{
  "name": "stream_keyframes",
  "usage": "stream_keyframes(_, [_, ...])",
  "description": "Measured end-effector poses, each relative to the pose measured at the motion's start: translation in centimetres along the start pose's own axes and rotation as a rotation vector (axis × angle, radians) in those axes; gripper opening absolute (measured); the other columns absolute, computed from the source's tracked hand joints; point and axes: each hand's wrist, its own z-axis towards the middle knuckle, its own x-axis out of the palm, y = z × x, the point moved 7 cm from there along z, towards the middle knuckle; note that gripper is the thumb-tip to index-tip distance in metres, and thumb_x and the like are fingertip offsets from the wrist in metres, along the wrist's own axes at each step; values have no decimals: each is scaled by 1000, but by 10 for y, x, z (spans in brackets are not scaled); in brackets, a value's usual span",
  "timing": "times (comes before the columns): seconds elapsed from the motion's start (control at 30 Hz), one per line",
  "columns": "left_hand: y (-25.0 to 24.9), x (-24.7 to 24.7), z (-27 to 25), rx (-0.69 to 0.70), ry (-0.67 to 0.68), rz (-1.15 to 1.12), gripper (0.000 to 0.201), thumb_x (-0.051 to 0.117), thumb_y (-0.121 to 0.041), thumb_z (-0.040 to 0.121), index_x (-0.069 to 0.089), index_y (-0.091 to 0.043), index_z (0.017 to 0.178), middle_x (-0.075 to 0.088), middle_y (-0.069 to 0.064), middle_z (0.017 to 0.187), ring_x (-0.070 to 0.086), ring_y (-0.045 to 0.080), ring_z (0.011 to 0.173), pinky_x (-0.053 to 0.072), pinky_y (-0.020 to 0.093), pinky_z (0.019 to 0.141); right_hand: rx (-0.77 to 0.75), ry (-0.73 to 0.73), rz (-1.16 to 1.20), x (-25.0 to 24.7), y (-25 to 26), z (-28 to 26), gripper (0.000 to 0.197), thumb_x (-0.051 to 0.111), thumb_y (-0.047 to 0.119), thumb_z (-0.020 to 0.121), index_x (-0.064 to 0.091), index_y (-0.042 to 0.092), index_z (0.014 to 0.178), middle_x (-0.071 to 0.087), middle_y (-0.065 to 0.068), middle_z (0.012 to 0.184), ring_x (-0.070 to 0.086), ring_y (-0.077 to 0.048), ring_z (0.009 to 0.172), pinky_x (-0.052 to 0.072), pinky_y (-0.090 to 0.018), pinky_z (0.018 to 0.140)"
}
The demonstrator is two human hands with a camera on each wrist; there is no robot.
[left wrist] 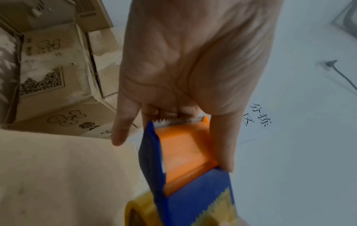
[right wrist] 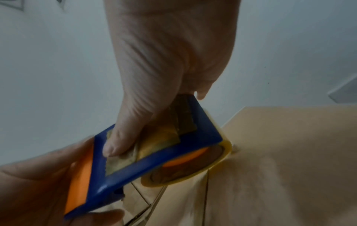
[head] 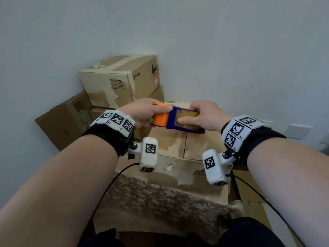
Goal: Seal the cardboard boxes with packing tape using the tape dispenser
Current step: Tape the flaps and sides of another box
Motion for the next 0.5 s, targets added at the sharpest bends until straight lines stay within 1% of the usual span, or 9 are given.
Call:
stream_keyframes(0.03, [2, 2, -3, -16, 17, 7, 61, 74, -41, 72, 57, -13, 123, 67, 9, 116, 62, 26, 108, 49, 43, 96, -2, 10, 2, 0, 0, -3, 45, 75, 54, 71, 62, 14, 85, 66, -9, 88, 61, -23, 82, 48, -32, 70])
stream_keyframes(0.07, [5, 3, -5, -28, 26, 0, 63, 74, -42, 71, 57, -11, 123, 67, 9, 116, 62, 25, 109, 49, 43, 96, -3, 10, -6, -1, 1, -7, 46, 75, 56, 70, 63, 14, 84, 66, -10, 88, 62, -24, 82, 48, -32, 70])
stream_keyframes(0.1, [6, 3, -8, -38, 23, -28, 57, 70, -41, 77, 57, -9, 122, 68, 9, 114, 64, 23, 106, 51, 40, 94, -3, 3, -14, -3, 2, -10, 47, 75, 58, 69, 63, 14, 83, 66, -10, 87, 62, -24, 83, 48, -32, 71])
stream_keyframes(0.17, [11, 1, -11, -71, -12, -153, 36, 55, -35, 93, 58, -6, 114, 71, 9, 101, 68, 20, 93, 54, 36, 83, 9, -8, -1, -6, 2, -13, 48, 74, 59, 69, 65, 15, 84, 67, -8, 87, 62, -24, 84, 47, -33, 72])
stream_keyframes(0.23, [18, 0, -18, -110, -50, -253, 27, 46, -30, 99, 59, -6, 106, 73, 11, 90, 70, 22, 84, 54, 37, 76, 21, 8, 17, -8, 4, -20, 48, 73, 61, 69, 67, 16, 87, 68, -5, 86, 64, -21, 84, 48, -33, 74])
stream_keyframes(0.27, [22, -1, -20, -122, -63, -274, 27, 44, -27, 101, 59, -5, 104, 73, 13, 89, 70, 23, 83, 55, 38, 74, 26, 14, 23, -8, 5, -22, 49, 72, 61, 69, 68, 16, 88, 69, -4, 87, 64, -21, 84, 49, -33, 76])
stream_keyframes(0.33, [28, -3, -25, -133, -91, -303, 30, 40, -24, 102, 59, -1, 104, 71, 18, 95, 70, 26, 83, 57, 37, 67, 36, 16, 42, -10, 7, -28, 51, 71, 62, 70, 70, 15, 89, 70, -5, 86, 65, -21, 83, 51, -36, 78])
stream_keyframes(0.43, [36, -5, -32, -150, -98, -414, 31, 41, -18, 102, 58, 6, 110, 69, 21, 99, 71, 26, 82, 58, 31, 58, 57, 41, 155, -10, 7, -35, 39, 69, 59, 74, 68, 21, 81, 70, 0, 79, 66, -16, 76, 50, -28, 70])
stream_keyframes(0.5, [40, -1, -36, -165, -64, -438, 23, 48, -9, 98, 58, 6, 111, 68, 21, 103, 71, 25, 83, 58, 27, 60, 56, 68, 187, -8, 8, -39, 36, 68, 61, 74, 68, 25, 78, 70, 5, 77, 67, -13, 74, 50, -24, 66])
